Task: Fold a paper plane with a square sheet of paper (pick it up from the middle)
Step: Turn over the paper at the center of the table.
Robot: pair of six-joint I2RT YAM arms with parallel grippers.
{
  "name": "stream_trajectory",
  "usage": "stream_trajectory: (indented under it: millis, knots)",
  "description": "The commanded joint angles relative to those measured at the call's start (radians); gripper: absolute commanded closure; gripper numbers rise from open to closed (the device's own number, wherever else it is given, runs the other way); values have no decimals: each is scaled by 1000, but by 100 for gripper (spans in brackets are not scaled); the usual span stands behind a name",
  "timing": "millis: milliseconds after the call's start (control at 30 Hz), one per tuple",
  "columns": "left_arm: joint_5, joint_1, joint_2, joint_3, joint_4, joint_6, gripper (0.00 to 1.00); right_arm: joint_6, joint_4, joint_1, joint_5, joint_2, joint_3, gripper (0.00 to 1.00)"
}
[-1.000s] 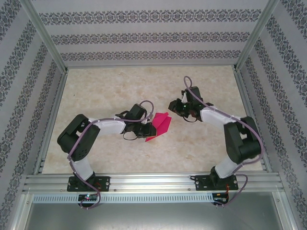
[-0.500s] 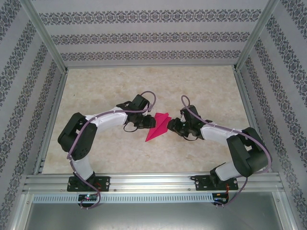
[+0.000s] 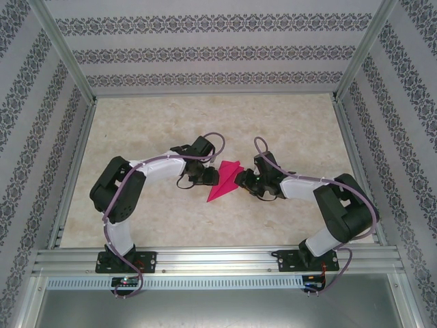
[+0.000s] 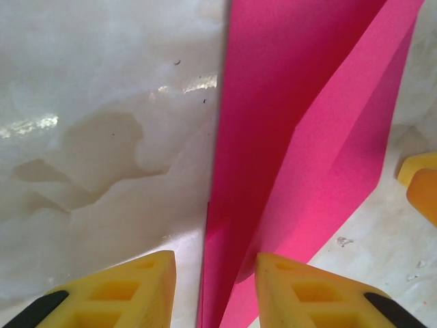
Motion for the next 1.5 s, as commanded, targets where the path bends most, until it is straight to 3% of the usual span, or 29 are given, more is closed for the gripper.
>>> stream_trajectory:
  millis: [0, 767, 1100, 1367, 1467]
  knots:
    - [23, 1, 30, 28, -26, 40, 63, 28, 46, 14, -11, 23, 17, 60]
    - [83, -48, 61, -3, 18, -20, 67, 83, 130, 24, -22, 55, 10, 62]
    - [109, -61, 50, -15, 46, -65, 68, 66, -38, 23, 86, -30, 17, 61]
    - [112, -65, 31, -18, 51, -85, 69, 136, 111, 23, 31, 2, -39, 60]
    - [108, -65, 30, -23, 51, -90, 69, 133, 91, 23, 26, 17, -27, 61]
